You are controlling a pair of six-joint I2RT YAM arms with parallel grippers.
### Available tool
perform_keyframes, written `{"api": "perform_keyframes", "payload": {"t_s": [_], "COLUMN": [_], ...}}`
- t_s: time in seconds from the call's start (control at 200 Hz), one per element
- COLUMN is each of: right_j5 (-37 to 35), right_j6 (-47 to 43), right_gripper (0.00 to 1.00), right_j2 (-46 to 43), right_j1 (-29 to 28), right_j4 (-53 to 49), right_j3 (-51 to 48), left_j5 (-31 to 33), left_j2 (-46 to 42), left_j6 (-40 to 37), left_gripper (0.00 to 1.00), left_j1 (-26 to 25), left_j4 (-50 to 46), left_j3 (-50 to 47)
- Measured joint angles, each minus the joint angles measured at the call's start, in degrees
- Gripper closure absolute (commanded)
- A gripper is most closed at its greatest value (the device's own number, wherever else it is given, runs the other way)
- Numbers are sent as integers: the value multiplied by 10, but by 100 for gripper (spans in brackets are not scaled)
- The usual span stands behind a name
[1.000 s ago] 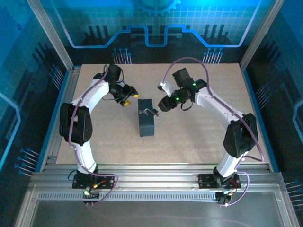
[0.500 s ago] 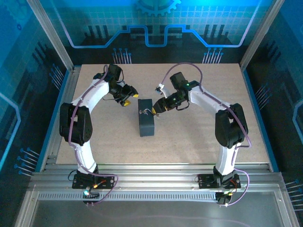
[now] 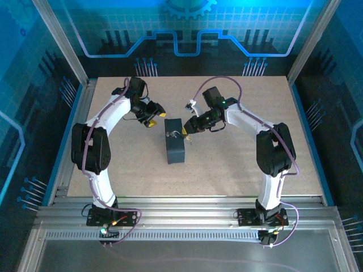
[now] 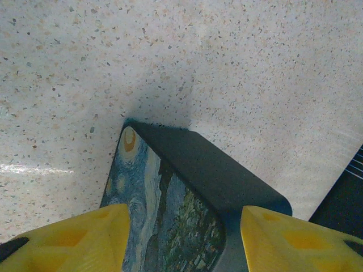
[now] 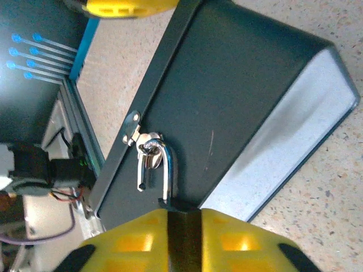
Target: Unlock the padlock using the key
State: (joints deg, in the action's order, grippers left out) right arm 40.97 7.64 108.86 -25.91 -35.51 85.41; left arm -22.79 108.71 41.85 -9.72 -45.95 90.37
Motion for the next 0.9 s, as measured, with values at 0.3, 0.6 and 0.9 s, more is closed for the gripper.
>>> {"api": "perform_keyframes", "payload": {"t_s": [0.3, 0.6, 0.9], "right_j5": [-22, -127, -247], "right_j6": [66, 130, 204], "right_gripper": [100, 100, 100], "right_j2": [-57, -108, -116], "right_j1": [-2, -56, -101], "right_j4": [66, 95, 118], "right_j3": [-66, -95, -97], "left_j5": [0, 0, 0], "left_j2": [-1, -2, -22], "left_j6": [0, 2, 5], "left_gripper": [45, 45, 45], "left_j1": [0, 0, -9], "left_j4": [0, 5, 18], "left_j3": [-6, -6, -44]}}
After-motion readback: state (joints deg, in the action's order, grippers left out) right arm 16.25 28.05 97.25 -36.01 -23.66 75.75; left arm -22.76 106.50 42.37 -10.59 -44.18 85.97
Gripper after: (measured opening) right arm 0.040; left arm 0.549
